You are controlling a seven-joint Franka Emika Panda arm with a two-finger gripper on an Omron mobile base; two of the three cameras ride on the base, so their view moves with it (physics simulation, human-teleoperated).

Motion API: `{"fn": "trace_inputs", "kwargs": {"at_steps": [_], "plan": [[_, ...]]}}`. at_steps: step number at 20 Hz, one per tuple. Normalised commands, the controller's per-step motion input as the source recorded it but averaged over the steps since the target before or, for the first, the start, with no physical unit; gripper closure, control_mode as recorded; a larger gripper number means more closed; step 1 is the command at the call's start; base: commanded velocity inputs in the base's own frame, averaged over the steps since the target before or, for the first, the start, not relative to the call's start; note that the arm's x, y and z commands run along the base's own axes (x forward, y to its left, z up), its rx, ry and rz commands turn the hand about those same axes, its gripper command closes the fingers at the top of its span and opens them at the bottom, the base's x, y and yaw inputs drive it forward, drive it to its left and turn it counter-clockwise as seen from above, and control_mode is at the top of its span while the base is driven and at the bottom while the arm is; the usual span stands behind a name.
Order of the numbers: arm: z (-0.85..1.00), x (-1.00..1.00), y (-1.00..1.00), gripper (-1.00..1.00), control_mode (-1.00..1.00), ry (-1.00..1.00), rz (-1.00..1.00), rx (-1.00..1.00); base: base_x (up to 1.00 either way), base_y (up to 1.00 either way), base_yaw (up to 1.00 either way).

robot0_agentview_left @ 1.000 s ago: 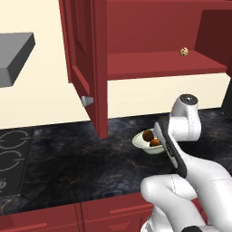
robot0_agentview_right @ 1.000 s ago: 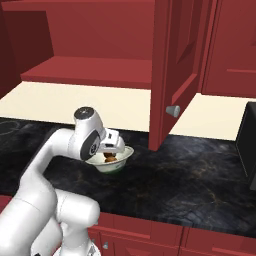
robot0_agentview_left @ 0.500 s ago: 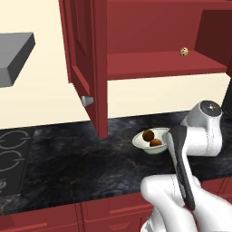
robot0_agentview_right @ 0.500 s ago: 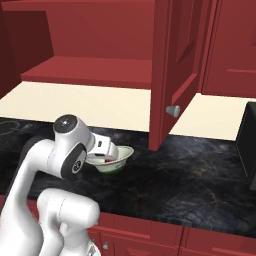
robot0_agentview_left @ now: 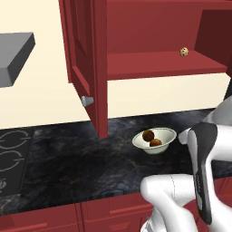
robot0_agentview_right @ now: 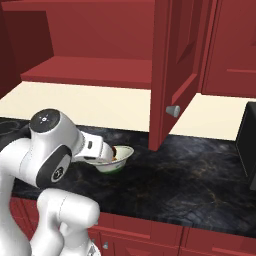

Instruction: Open the cabinet. Pick the orange and orange from the cabinet and place them into the bowl. Then close the cabinet.

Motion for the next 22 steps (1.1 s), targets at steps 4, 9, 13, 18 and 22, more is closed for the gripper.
{"fn": "trace_inputs", "kwargs": {"at_steps": [4, 9, 13, 18, 22], "plan": [[0.42, -0.81, -0.14, -1.0, -1.0, -0.08, 0.0, 0.0, 0.0, 0.0, 0.0], [0.31, -0.78, -0.25, -1.0, -1.0, -0.06, -0.02, 0.03, 0.0, 0.0, 0.0], [0.22, -0.67, -0.3, -1.0, -1.0, -0.03, -0.02, 0.06, 0.0, 0.0, 0.0], [0.1, -0.18, -0.3, -1.0, -1.0, 0.0, 0.0, 0.1, 0.0, 0.0, 0.0], [0.05, 0.0, -0.35, -1.0, -1.0, 0.0, -0.04, 0.14, 0.0, 0.0, 0.0]]}}
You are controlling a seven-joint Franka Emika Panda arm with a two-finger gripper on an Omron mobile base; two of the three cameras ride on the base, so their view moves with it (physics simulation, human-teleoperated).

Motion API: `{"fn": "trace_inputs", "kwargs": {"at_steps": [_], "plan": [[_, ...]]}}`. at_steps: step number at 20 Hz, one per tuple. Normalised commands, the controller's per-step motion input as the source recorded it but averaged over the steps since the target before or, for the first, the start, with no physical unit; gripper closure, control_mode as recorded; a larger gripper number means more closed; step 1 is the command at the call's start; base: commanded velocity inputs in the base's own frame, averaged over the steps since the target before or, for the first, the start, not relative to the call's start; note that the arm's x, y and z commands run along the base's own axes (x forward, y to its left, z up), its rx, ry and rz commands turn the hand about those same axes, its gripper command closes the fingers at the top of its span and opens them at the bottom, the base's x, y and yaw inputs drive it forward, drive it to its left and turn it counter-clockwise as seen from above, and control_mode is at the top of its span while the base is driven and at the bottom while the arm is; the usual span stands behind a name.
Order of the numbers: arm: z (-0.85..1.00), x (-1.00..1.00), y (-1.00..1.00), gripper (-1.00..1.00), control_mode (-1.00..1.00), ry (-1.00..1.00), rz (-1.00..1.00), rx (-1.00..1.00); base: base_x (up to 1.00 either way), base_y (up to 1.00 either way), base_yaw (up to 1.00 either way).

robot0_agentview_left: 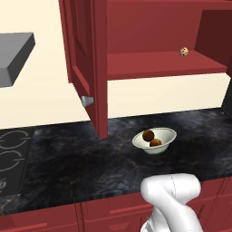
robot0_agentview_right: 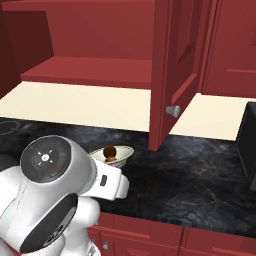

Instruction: Open the cabinet. Pick the orange and orange from the cabinet and place them into the bowl. Then close the cabinet.

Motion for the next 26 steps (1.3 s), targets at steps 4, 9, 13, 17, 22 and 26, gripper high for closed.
{"fn": "trace_inputs", "kwargs": {"at_steps": [4, 9, 13, 17, 22, 26], "plan": [[0.07, -0.11, -0.41, -1.0, -1.0, 0.0, -0.01, 0.15, 0.0, 0.0, 0.0], [0.09, 0.0, -0.42, -1.0, -1.0, 0.0, 0.0, 0.14, 0.0, 0.0, 0.0], [0.07, 0.06, -0.43, -1.0, -1.0, -0.01, 0.0, 0.15, 0.0, 0.0, 0.0], [0.02, 0.02, -0.42, -1.0, -1.0, -0.03, 0.0, 0.13, 0.0, 0.0, 0.0], [0.01, 0.09, -0.47, -1.0, -1.0, -0.04, 0.0, 0.12, 0.0, 0.0, 0.0], [0.0, 0.11, -0.55, -1.0, -1.0, -0.03, 0.0, 0.11, 0.0, 0.0, 0.0]]}}
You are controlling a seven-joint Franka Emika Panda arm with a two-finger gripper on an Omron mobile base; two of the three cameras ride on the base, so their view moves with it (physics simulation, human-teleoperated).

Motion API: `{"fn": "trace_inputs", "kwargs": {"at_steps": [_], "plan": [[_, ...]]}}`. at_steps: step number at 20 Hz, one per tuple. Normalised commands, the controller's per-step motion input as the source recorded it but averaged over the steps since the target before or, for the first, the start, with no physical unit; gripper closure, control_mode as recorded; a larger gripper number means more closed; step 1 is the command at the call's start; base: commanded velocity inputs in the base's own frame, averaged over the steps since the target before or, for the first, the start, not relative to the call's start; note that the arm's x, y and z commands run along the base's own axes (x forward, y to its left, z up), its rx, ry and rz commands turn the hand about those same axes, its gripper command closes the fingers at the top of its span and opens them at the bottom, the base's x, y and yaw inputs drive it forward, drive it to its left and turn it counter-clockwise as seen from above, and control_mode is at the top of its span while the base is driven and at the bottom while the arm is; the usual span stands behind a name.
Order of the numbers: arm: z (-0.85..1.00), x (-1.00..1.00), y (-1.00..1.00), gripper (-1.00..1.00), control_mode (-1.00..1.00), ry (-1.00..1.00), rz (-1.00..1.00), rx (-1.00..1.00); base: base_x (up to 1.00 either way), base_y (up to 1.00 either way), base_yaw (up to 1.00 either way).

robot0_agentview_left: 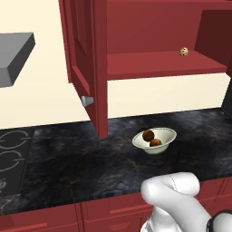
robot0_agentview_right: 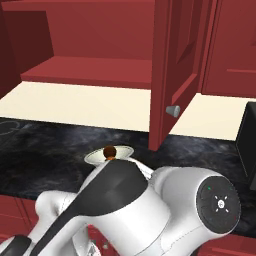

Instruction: Open the cabinet. Pick the orange and orange from the cabinet and place them into the bowl. Then close the cabinet.

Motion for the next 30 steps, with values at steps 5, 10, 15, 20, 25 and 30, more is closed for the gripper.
{"fn": "trace_inputs", "kwargs": {"at_steps": [5, 10, 15, 20, 25, 30], "plan": [[0.02, 0.37, -0.43, -1.0, -1.0, -0.11, 0.0, 0.09, 0.0, 0.0, 0.0], [0.02, 0.49, -0.4, -1.0, -1.0, -0.11, 0.0, 0.09, 0.0, 0.0, 0.0], [0.0, 0.55, -0.37, -1.0, -1.0, -0.11, 0.0, 0.1, 0.0, 0.0, 0.0], [0.0, 0.59, -0.36, -1.0, -1.0, -0.11, 0.0, 0.1, 0.0, 0.0, 0.0], [0.0, 0.62, -0.37, -1.0, -1.0, -0.1, 0.0, 0.09, 0.0, 0.0, 0.0], [0.0, 0.56, -0.3, -1.0, -1.0, -0.12, 0.0, 0.08, 0.0, 0.0, 0.0]]}}
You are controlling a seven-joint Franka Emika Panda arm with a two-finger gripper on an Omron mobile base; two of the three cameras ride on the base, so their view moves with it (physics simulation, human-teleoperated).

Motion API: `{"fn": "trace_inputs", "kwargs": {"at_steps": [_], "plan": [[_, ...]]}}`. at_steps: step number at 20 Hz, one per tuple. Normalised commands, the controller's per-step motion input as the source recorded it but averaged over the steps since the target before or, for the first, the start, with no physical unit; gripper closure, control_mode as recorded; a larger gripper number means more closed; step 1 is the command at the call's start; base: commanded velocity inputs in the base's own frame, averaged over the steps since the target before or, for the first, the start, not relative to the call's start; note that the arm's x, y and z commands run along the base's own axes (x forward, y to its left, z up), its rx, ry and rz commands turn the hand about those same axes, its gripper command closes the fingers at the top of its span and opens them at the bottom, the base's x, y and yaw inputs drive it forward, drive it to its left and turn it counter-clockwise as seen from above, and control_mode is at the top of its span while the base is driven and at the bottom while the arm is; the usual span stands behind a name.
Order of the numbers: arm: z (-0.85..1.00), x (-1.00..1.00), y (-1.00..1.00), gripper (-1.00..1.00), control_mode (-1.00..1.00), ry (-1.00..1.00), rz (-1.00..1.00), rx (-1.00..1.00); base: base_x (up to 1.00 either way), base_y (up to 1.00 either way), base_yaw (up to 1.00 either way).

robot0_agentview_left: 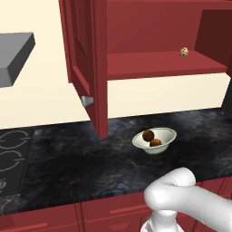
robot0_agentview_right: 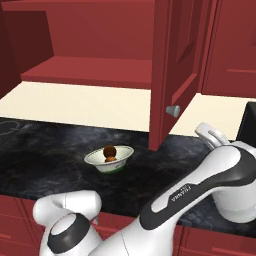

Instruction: Open the cabinet. Pick the orange and orange from the cabinet and place them into the bowl. Then close the cabinet.

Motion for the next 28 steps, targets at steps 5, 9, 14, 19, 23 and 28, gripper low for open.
{"fn": "trace_inputs", "kwargs": {"at_steps": [5, 9, 14, 19, 23, 28], "plan": [[0.0, 0.44, -0.12, -1.0, -1.0, -0.16, 0.0, 0.06, 0.0, 0.0, 0.0], [0.0, 0.18, 0.01, -1.0, -1.0, -0.21, 0.0, 0.02, 0.0, 0.0, 0.0], [0.01, 0.0, 0.25, -1.0, -1.0, -0.27, 0.0, 0.0, 0.0, 0.0, 0.0], [0.06, 0.0, 0.56, -1.0, -1.0, -0.22, 0.0, 0.0, 0.0, 0.0, 0.0], [0.23, 0.0, 0.52, -1.0, -1.0, -0.13, 0.0, 0.0, 0.0, 0.0, 0.0], [0.43, 0.0, 0.51, -1.0, -1.0, -0.08, 0.0, 0.0, 0.0, 0.0, 0.0]]}}
